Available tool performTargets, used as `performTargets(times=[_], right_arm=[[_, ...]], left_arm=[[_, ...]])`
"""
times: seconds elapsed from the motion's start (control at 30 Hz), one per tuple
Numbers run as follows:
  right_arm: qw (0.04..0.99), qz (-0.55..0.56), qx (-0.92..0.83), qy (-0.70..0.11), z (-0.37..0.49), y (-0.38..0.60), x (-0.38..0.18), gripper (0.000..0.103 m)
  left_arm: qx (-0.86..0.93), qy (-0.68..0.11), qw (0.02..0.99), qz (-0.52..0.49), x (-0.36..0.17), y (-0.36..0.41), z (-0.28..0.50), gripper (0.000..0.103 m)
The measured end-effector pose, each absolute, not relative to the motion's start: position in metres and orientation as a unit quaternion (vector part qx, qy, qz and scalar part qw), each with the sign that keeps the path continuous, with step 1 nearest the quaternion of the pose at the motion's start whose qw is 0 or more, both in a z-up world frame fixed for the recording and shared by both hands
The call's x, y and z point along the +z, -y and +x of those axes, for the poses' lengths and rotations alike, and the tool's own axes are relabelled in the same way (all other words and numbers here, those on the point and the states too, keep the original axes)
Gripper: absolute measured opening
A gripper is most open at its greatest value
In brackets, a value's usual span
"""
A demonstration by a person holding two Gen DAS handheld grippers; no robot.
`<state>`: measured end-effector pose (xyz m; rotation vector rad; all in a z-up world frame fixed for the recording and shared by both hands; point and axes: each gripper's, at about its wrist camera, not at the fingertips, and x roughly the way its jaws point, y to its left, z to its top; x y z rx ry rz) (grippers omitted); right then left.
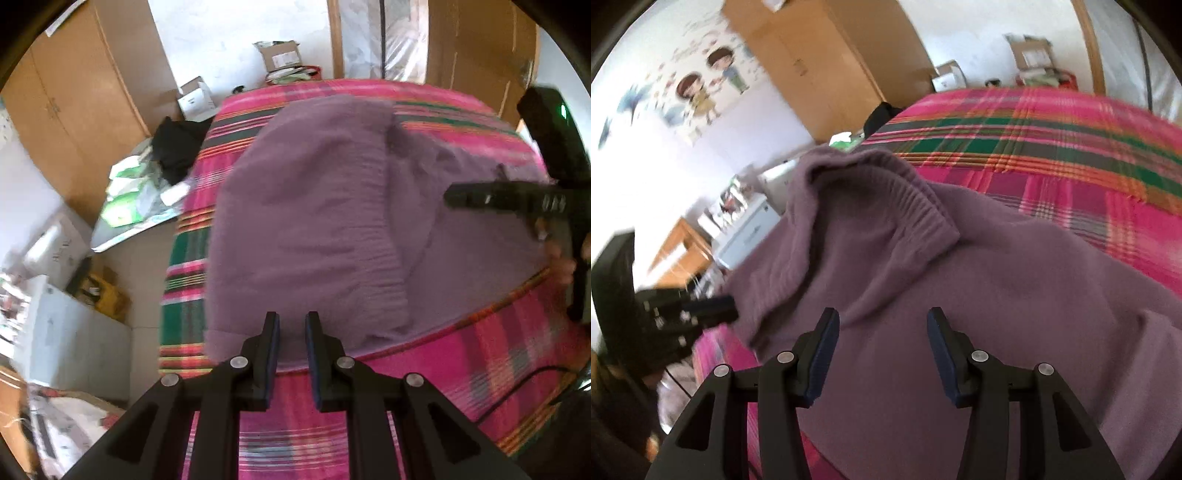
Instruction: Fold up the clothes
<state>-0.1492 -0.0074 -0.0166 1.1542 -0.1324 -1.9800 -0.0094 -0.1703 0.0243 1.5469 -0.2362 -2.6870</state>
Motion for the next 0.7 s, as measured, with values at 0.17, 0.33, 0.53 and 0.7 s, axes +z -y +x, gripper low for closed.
performTargets(times=[0.17,0.33,0.53,0.7], right_arm=[[0.415,0.468,-0.775,0.087,-0.166,0.024,-0.019,0.051],[0.424,0.454,-0.781,0.058,-0.168,0.047,-0.015,0.035],[0.424,0.415,-0.805,0.014,-0.171,0.055,0.004,0.009],[0.408,0.374,-0.833,0.006,-0.179,0.052,0.033,0.007]], left_arm=[[-0.863,0.074,0.014,0.5,0.02,0.18,-0.006,0.014],[-0.864,0.074,0.013,0.498,0.018,0.178,-0.009,0.014],[-0.877,0.068,-0.001,0.476,0.029,0.176,-0.009,0.014],[-0.885,0.068,-0.018,0.461,0.039,0.165,-0.011,0.014]])
